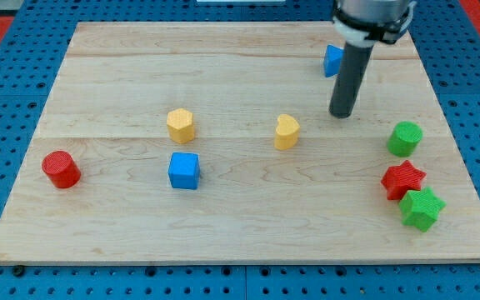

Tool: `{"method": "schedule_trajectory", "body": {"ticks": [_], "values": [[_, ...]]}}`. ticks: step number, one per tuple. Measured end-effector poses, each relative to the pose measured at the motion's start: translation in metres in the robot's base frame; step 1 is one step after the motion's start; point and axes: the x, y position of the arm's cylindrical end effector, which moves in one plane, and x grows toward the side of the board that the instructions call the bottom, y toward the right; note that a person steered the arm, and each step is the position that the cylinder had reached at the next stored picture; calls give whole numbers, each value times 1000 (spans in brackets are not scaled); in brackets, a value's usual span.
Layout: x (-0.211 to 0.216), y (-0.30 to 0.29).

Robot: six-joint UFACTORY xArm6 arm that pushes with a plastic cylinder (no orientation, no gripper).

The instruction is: Push the green circle into the red star

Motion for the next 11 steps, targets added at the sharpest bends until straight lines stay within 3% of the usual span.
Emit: {"method": "schedule_trajectory", "body": {"ticks": [2, 4, 11], "values": [[6, 64], [20, 85], [67, 57]]}}
